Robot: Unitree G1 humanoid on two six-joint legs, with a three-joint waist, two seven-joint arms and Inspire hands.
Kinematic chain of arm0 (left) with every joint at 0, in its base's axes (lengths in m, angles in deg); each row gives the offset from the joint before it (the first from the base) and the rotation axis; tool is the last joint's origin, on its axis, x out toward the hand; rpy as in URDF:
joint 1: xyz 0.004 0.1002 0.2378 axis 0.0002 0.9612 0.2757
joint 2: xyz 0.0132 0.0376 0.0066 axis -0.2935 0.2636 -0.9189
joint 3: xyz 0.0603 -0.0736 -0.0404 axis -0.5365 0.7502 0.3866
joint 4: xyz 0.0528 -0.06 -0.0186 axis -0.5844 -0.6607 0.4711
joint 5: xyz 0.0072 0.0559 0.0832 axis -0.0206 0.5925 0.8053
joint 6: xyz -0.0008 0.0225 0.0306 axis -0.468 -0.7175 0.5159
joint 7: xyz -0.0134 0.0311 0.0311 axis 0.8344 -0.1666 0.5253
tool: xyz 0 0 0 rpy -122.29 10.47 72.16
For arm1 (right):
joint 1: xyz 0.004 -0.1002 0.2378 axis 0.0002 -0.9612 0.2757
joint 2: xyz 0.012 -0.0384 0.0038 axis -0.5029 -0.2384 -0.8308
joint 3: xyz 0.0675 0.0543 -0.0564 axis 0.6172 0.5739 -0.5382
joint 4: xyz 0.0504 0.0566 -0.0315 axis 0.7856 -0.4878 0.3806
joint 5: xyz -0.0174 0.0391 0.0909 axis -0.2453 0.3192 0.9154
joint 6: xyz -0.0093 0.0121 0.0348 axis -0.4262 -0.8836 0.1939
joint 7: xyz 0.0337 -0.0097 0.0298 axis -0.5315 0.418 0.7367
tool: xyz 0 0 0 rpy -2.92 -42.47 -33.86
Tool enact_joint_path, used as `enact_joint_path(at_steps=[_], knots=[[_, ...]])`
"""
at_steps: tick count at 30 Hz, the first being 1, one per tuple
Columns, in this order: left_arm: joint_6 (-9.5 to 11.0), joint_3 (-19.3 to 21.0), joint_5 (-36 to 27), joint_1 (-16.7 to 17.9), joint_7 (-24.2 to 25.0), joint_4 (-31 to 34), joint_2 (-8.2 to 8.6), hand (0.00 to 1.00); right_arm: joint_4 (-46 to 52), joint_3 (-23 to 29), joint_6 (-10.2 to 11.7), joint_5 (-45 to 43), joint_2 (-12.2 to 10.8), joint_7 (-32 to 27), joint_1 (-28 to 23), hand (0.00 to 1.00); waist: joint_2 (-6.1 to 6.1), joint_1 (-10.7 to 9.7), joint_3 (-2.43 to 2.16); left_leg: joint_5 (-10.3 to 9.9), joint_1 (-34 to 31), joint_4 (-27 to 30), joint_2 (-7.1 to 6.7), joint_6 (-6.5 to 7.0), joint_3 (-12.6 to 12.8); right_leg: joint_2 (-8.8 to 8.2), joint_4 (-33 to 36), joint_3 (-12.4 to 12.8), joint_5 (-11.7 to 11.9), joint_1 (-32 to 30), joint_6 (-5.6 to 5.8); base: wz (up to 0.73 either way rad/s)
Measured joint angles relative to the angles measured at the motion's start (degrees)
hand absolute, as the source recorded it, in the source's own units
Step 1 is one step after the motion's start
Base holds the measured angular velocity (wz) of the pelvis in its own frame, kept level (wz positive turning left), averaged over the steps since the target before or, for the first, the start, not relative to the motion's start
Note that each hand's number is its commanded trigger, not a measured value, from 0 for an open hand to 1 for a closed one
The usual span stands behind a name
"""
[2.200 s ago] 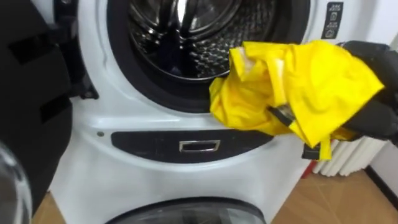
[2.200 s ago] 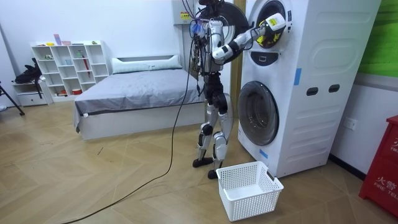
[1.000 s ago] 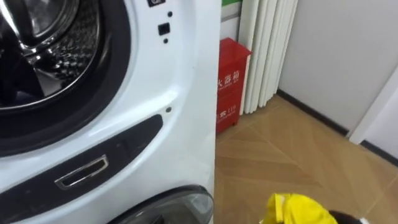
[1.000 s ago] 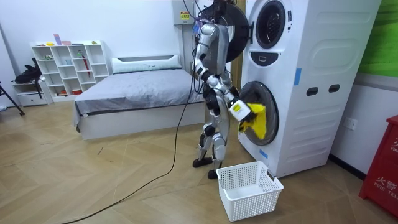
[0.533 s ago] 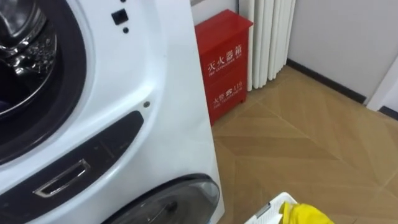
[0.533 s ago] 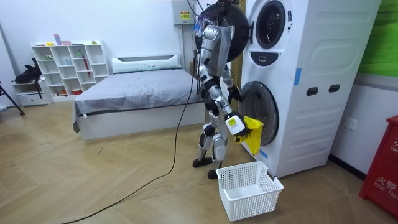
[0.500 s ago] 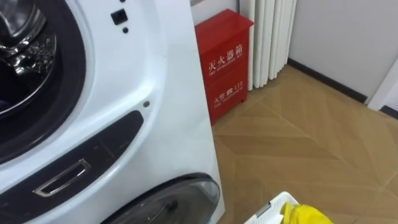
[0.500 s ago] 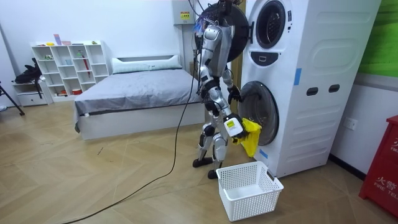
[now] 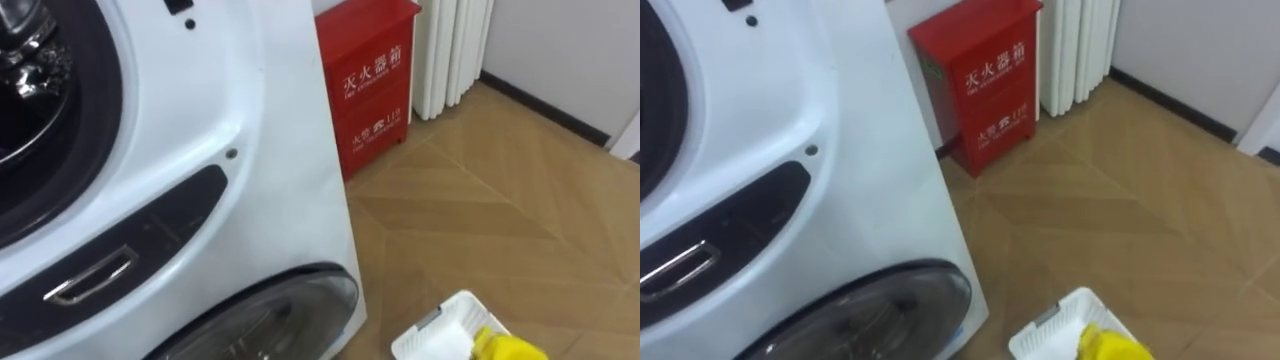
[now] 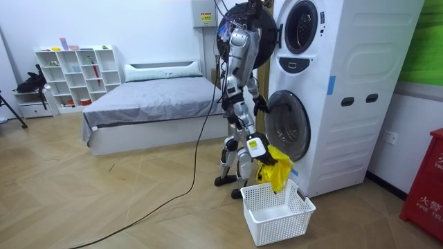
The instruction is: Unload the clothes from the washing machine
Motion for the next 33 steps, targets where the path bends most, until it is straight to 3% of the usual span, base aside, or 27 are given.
enact_joint_path(at_steps=[6, 18, 21, 24, 29, 33], knots=[[0.00, -0.44, -0.86, -0.79, 2.00, -1.21, 0.08, 0.00, -4.03, 0.03, 1.03, 0.17, 0.02, 0.01, 2.05, 0.00, 0.21, 0.24, 0.05, 0.42, -0.25, -0.09, -0.48, -0.14, -0.72, -0.29, 0.70, -0.57, -0.33, -0.44, -0.22, 0.06], [0.23, -0.40, -0.81, -0.96, 2.05, -2.08, 0.13, 0.00, -5.34, 1.16, 1.32, 1.70, 0.63, 0.06, 1.08, 0.00, 0.09, 0.15, 0.13, 0.88, -0.51, -0.17, -0.58, -0.31, -1.63, -0.66, 0.88, -1.53, -0.55, -0.47, -0.58, 0.04], [0.50, -0.41, -0.91, -0.94, 1.76, -1.99, 0.08, 0.00, -6.25, 1.69, 1.75, 1.96, 0.64, 0.06, 1.11, 0.00, -0.72, 0.02, 0.54, 0.98, -0.52, -0.12, -0.79, -0.29, -1.89, -0.96, 1.61, -1.77, -1.27, -0.48, -0.38, 0.10], [1.31, -0.38, -0.88, -0.51, 1.53, -2.16, 0.05, 0.00, -6.59, 1.90, 1.77, 2.39, 0.63, 0.08, 0.69, 0.00, -1.27, 0.00, 0.52, 1.08, -0.48, -0.11, -0.80, -0.31, -2.35, -1.23, 1.62, -2.35, -1.35, -0.39, -0.49, 0.13], [1.51, -0.31, -0.83, 0.74, 1.50, -2.07, -0.19, 0.00, -6.82, 2.15, 1.77, 2.25, 0.63, 1.02, -1.92, 0.00, -2.59, -0.20, -0.04, 1.13, 0.53, -0.06, -0.67, -0.35, -3.11, -1.37, 1.41, -3.08, -1.70, 1.09, -0.65, 0.11], [1.52, -0.28, -0.74, 1.11, 1.50, -2.12, -0.24, 0.00, -6.83, 2.16, 1.77, 2.14, 0.68, 0.59, -3.33, 0.00, -2.78, -0.24, -0.01, 1.13, 1.23, -0.12, -0.66, -0.35, -3.73, -1.76, 0.94, -4.02, -1.80, 2.31, -0.65, 0.07]])
